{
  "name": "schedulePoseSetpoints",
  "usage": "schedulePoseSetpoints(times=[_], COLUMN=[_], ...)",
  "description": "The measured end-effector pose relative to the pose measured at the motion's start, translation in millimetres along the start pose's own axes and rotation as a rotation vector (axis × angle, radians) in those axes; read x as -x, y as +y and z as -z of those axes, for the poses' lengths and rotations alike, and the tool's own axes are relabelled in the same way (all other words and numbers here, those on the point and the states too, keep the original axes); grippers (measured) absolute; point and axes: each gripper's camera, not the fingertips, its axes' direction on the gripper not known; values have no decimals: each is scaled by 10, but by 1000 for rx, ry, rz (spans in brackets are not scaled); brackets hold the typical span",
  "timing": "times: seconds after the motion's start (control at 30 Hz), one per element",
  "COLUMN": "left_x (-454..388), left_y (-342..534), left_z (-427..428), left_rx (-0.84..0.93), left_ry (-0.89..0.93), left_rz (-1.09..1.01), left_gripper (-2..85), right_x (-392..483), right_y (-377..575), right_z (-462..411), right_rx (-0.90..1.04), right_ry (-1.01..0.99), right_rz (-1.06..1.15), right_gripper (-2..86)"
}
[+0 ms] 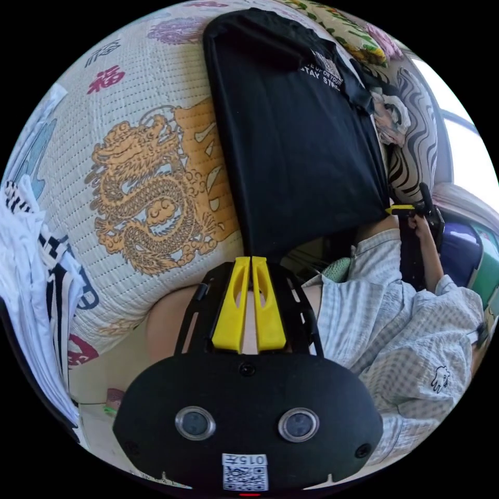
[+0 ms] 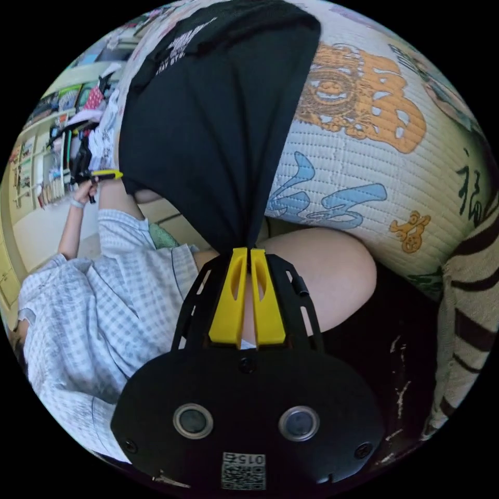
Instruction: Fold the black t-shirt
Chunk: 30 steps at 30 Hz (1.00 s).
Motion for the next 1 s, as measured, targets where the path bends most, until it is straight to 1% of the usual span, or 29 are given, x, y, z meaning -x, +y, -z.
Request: schedulePoseSetpoints(times=[0.07,0.1,0.17,0.23,0.3,0.33,0.37,0.4,0.43,0.47,0.53,0.57,0.6,0.67,0.73,0.77,0.83,0.9,0.97,1.0], left_x=[-64,-110,-160,-199,-286,-369,-422,-564,-747,-851,-1284,-1380,-1535,-1662,-1681,-1666,-1597,-1494,-1282,-1082], left_y=[-33,-41,-41,-5,89,146,162,157,88,30,-355,-482,-759,-1185,-1665,-1744,-1839,-1753,-1607,-1477], left_z=[6,22,31,6,89,187,241,365,499,560,711,721,711,619,438,400,447,643,935,1167], left_rx=[24,40,57,148,140,107,85,10,-90,-143,-306,-334,-376,-388,-287,-262,-246,-293,-367,-436], left_ry=[-31,-82,-104,-173,-241,-308,-345,-394,-414,-420,-457,-468,-492,-518,-545,-558,-549,-488,-399,-353], left_rz=[-1,-2,-2,38,54,66,67,48,3,-26,-158,-186,-227,-261,-288,-289,-302,-311,-278,-229], left_gripper=[-5,-3,5,52,72,75,76,80,85,88,105,107,110,108,104,101,68,21,9,4], right_x=[130,147,144,91,35,16,45,78,186,339,630,832,930,1256,1390,1408,1371,1297,980,859], right_y=[-93,-112,-168,-182,-152,-119,-95,-96,-144,-264,-574,-829,-968,-1520,-1883,-2060,-2199,-2169,-1982,-1919], right_z=[-22,-38,-116,-157,-70,91,316,434,651,821,976,1012,1012,909,752,658,600,751,1165,1284], right_rx=[79,96,125,129,104,34,-80,-138,-248,-330,-412,-447,-456,-430,-334,-285,-244,-274,-389,-424], right_ry=[65,68,69,5,-37,-6,38,60,104,149,231,286,316,406,469,530,582,533,350,307], right_rz=[35,40,25,10,-15,-42,-45,-40,-4,49,145,203,227,306,339,333,329,330,262,228], right_gripper=[-2,1,12,27,51,67,81,84,90,99,113,122,128,137,135,123,97,60,37,36])
